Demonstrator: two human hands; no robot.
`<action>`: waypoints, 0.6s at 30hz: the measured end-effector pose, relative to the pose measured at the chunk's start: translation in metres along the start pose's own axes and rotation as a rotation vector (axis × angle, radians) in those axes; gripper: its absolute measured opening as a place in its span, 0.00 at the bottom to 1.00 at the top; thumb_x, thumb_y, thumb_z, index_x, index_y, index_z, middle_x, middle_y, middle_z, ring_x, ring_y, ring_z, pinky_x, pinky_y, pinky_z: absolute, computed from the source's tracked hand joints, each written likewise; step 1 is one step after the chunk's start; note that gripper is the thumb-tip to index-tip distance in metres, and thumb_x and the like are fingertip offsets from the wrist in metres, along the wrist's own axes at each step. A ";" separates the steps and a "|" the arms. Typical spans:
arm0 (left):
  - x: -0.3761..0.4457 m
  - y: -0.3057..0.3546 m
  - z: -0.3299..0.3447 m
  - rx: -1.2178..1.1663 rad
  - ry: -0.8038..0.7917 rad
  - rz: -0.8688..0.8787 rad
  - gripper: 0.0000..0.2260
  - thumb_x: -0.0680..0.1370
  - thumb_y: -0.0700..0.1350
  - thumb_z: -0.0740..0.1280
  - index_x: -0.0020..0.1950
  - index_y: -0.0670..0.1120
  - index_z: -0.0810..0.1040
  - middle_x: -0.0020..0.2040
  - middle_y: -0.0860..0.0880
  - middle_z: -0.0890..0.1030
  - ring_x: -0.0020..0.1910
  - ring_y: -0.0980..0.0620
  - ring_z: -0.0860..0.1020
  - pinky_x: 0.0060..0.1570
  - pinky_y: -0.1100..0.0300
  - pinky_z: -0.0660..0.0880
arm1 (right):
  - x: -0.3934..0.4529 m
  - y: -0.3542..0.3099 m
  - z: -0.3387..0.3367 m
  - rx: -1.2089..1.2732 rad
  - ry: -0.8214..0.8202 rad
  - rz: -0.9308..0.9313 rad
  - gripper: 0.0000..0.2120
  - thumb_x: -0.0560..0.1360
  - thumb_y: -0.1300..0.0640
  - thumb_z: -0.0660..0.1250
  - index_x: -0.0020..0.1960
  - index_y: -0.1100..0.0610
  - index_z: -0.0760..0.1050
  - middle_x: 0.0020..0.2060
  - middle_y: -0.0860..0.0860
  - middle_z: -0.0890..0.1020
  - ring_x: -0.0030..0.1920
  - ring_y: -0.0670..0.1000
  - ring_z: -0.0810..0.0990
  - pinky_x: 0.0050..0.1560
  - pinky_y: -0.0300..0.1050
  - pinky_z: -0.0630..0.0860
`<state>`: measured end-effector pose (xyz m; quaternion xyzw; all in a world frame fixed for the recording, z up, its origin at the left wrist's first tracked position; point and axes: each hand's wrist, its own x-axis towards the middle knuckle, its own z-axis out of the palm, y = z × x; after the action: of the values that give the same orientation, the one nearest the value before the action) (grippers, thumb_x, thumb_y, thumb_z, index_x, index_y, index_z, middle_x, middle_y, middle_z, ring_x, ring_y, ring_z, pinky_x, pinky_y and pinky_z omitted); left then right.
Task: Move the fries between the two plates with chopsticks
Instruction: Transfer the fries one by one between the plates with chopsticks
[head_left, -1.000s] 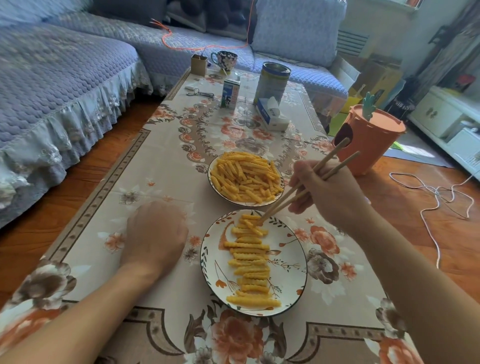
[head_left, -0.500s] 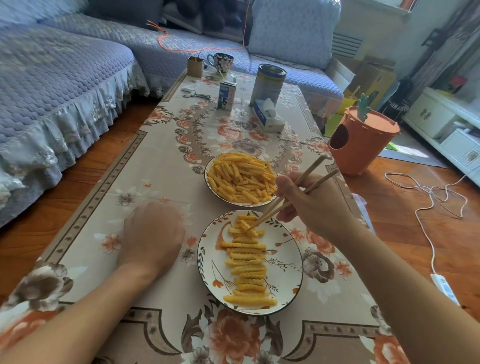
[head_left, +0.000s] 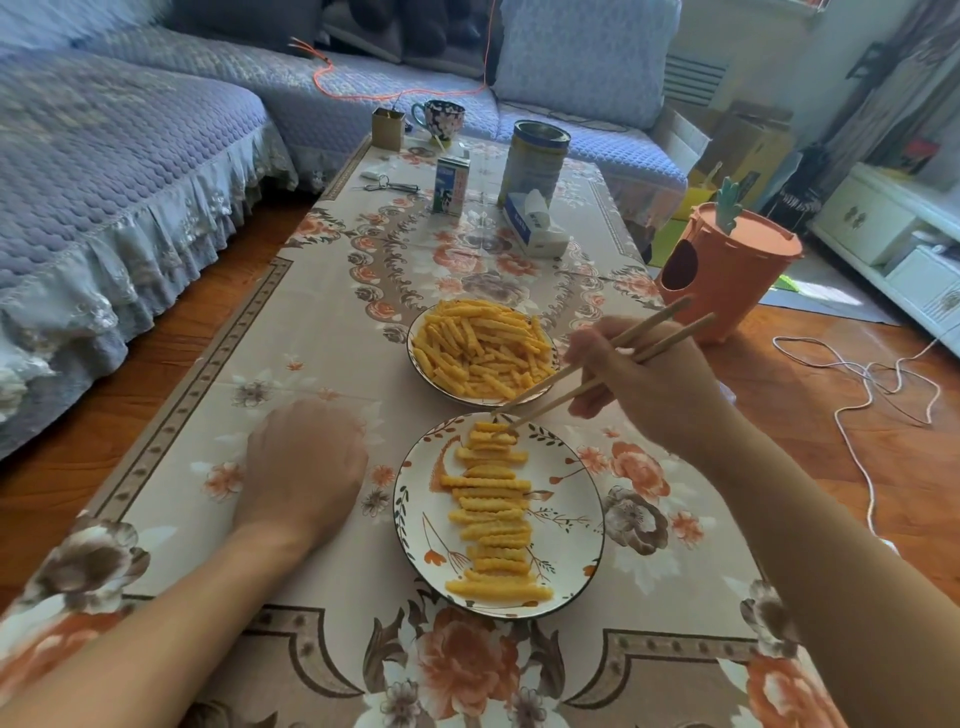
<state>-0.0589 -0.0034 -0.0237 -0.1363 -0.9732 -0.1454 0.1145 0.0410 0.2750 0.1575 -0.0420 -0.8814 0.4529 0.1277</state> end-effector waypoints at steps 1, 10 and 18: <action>0.000 0.001 0.000 0.004 -0.004 0.000 0.17 0.77 0.55 0.56 0.58 0.50 0.78 0.58 0.45 0.77 0.58 0.42 0.71 0.59 0.44 0.70 | 0.005 0.003 -0.004 0.045 0.048 0.002 0.13 0.82 0.54 0.65 0.47 0.62 0.80 0.30 0.52 0.83 0.31 0.56 0.86 0.33 0.48 0.84; -0.002 0.003 -0.004 0.013 -0.038 -0.023 0.19 0.77 0.56 0.55 0.59 0.50 0.78 0.59 0.46 0.77 0.59 0.43 0.73 0.59 0.45 0.72 | 0.038 0.039 0.021 0.080 0.173 0.070 0.12 0.82 0.53 0.67 0.44 0.58 0.81 0.34 0.59 0.84 0.29 0.53 0.85 0.30 0.40 0.80; -0.001 0.004 -0.005 0.031 -0.041 -0.025 0.18 0.77 0.55 0.55 0.59 0.50 0.78 0.58 0.45 0.77 0.57 0.43 0.73 0.57 0.46 0.72 | 0.027 0.035 -0.003 0.142 0.233 0.023 0.12 0.82 0.53 0.66 0.44 0.59 0.80 0.32 0.56 0.83 0.29 0.56 0.85 0.30 0.45 0.82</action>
<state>-0.0553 -0.0013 -0.0178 -0.1253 -0.9791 -0.1290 0.0947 0.0142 0.3026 0.1357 -0.0954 -0.8257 0.5077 0.2269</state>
